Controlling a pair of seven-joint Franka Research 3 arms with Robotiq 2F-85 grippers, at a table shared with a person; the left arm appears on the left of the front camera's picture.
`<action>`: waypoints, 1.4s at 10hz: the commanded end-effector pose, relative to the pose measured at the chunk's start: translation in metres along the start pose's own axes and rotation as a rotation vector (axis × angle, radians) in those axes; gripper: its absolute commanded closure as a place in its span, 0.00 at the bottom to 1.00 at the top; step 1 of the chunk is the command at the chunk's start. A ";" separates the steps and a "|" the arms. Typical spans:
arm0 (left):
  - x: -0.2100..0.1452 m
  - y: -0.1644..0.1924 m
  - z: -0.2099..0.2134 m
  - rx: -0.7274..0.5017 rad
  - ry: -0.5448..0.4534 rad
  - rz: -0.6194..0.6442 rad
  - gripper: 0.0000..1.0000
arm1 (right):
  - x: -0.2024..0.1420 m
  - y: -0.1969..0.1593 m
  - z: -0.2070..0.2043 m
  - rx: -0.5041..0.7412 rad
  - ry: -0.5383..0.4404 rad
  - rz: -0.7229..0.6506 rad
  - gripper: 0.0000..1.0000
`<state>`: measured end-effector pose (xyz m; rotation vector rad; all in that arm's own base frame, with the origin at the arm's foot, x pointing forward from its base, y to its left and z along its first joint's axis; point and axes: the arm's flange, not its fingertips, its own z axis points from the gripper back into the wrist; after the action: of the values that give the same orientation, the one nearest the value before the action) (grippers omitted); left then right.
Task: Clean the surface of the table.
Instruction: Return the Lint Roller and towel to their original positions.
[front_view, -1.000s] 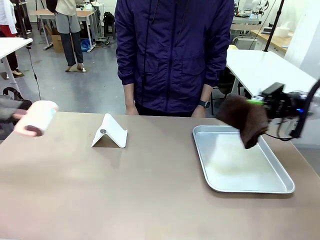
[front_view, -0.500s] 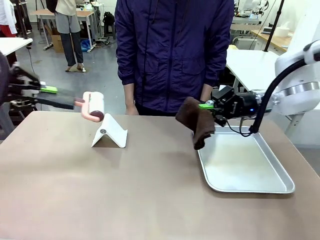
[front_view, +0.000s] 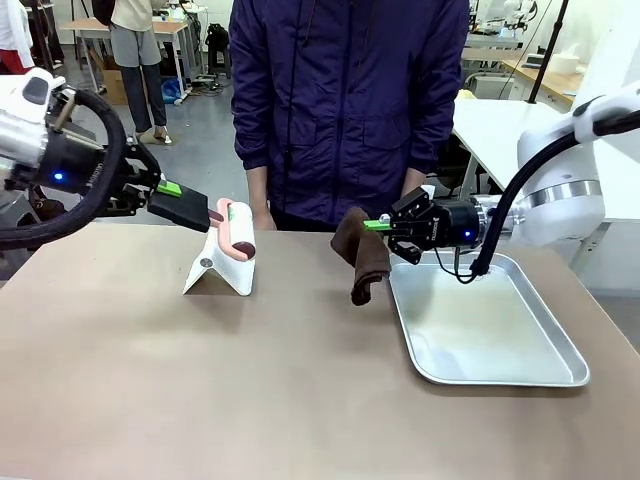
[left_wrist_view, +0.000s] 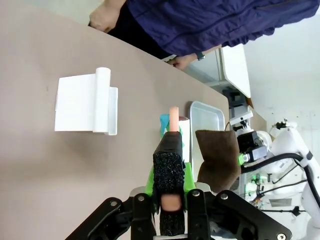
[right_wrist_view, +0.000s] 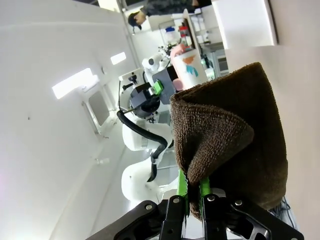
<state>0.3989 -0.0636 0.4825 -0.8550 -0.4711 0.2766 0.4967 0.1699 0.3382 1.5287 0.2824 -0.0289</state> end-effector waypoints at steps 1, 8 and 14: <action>0.018 0.002 -0.007 -0.005 -0.002 0.061 0.78 | 0.003 0.001 -0.006 -0.002 0.013 -0.017 0.90; 0.010 -0.002 -0.009 0.021 0.058 -0.047 0.78 | 0.012 0.011 -0.035 -0.150 -0.067 0.032 0.90; 0.032 -0.036 -0.081 0.276 0.075 -0.197 0.78 | 0.055 -0.015 -0.087 -0.409 -0.076 -0.057 0.90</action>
<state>0.4602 -0.1200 0.4718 -0.5927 -0.4175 0.0852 0.5208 0.2568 0.3016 1.1838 0.2280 -0.0600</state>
